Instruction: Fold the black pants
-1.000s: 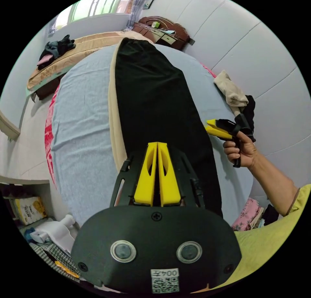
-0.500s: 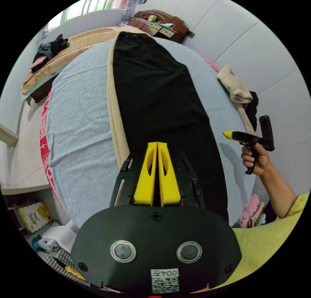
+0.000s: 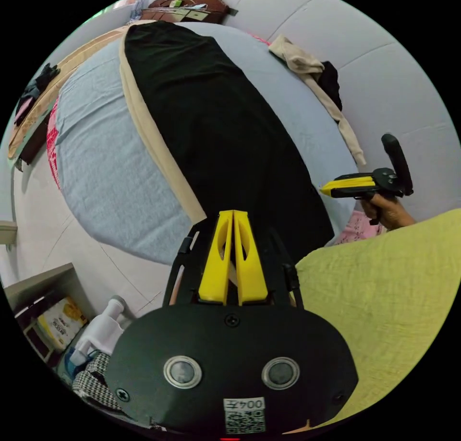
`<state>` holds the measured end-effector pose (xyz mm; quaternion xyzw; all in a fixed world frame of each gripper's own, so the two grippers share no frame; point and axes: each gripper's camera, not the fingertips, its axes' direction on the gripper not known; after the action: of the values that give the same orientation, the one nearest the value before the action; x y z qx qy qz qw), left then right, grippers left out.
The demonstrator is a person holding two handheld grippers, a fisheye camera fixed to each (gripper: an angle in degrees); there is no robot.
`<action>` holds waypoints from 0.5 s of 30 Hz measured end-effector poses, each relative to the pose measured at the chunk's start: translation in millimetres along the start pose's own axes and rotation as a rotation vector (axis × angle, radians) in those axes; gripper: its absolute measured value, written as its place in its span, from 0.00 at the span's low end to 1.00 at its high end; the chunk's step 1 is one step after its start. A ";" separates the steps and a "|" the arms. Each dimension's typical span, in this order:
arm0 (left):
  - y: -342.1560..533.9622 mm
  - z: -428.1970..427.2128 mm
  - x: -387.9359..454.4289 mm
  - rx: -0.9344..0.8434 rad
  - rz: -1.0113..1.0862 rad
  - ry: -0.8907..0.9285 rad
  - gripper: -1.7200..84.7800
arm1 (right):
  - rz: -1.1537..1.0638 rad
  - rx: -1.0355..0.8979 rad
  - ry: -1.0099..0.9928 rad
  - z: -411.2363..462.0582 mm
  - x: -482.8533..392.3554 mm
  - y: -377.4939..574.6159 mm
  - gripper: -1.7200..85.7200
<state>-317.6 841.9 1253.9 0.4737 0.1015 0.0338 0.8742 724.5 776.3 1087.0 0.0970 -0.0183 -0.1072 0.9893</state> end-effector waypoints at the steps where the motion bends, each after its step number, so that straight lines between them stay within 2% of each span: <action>1: 3.5 0.4 -0.5 -0.009 0.005 -0.013 0.02 | 0.019 -0.017 0.047 3.9 -8.0 11.3 0.01; 4: 15.2 0.7 -6.6 -0.046 0.035 -0.029 0.02 | 0.046 -0.007 0.123 5.7 -24.4 33.9 0.01; 9: 34.5 -19.4 -11.8 -0.037 0.086 -0.070 0.02 | 0.083 0.022 0.116 -6.1 -31.1 64.0 0.01; 12: 51.2 -34.3 -17.2 -0.006 0.099 -0.109 0.02 | 0.124 0.045 0.041 -15.8 -19.5 86.3 0.01; 15: 65.9 -52.0 -29.7 0.010 0.091 -0.126 0.03 | 0.137 0.085 -0.172 -27.0 6.9 115.5 0.02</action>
<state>-355.1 916.2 1285.7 0.4832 0.0248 0.0430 0.8741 756.9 890.5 1083.3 0.1280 -0.1142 -0.0463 0.9841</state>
